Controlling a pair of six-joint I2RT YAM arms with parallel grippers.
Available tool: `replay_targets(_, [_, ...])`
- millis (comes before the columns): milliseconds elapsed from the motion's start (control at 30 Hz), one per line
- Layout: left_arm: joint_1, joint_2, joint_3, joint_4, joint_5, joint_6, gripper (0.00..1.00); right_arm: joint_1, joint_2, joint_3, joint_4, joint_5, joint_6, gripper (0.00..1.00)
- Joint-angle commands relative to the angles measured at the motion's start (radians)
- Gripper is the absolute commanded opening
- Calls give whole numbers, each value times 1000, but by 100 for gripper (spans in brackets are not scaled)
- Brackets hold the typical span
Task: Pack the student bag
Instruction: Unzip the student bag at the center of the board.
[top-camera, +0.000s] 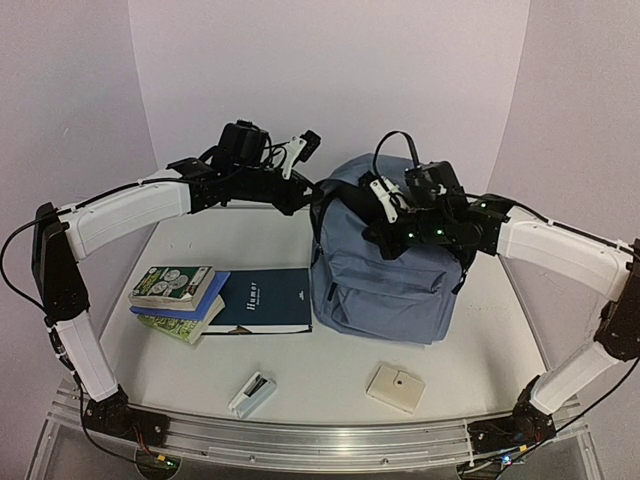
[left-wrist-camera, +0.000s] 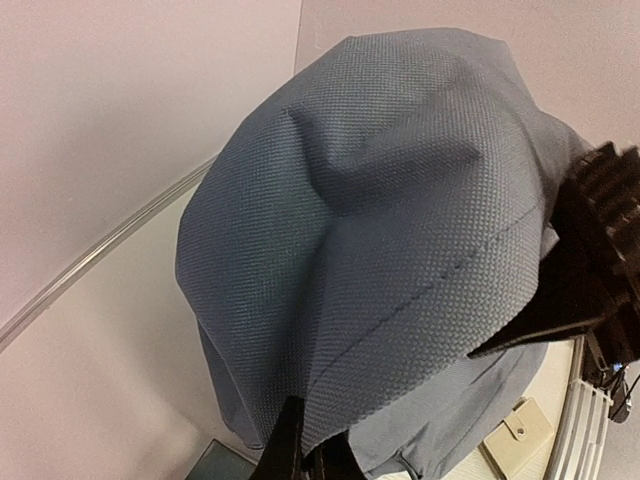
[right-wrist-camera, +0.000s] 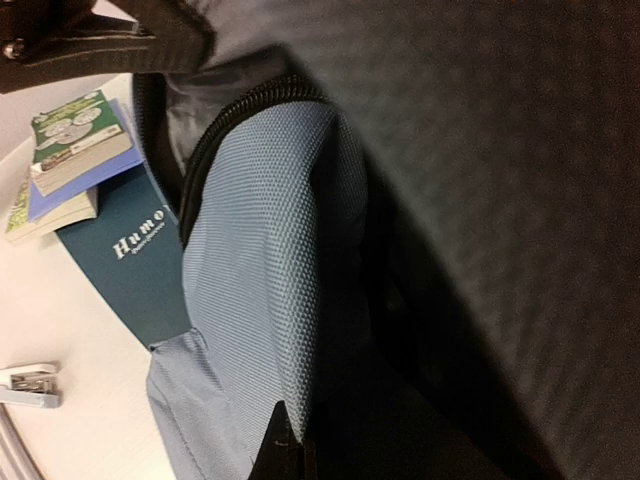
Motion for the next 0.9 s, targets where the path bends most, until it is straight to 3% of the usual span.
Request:
replay_targets(0, [1,2,38,-31,-125,-76,0,133,-124,-66,18,107,67,0])
replay_targets(167, [3,21,52,-30,-141,-127,0,252,-190,-197,52,298,166,0])
replay_targets(333, [4,34,59,-31,-172,-149,0,306,-203,-303,109,295,284,2])
replay_targets(633, [5,39,53,-29,-172,-148,0,416,-161,-344,154,217,404,26])
replay_targets(733, [6,35,45,-28,-170,-141,0,453,-162,-317,121,192,419,37])
replay_targets(867, [5,30,32,-25,-173,-136,0,488,-171,-261,59,149,441,44])
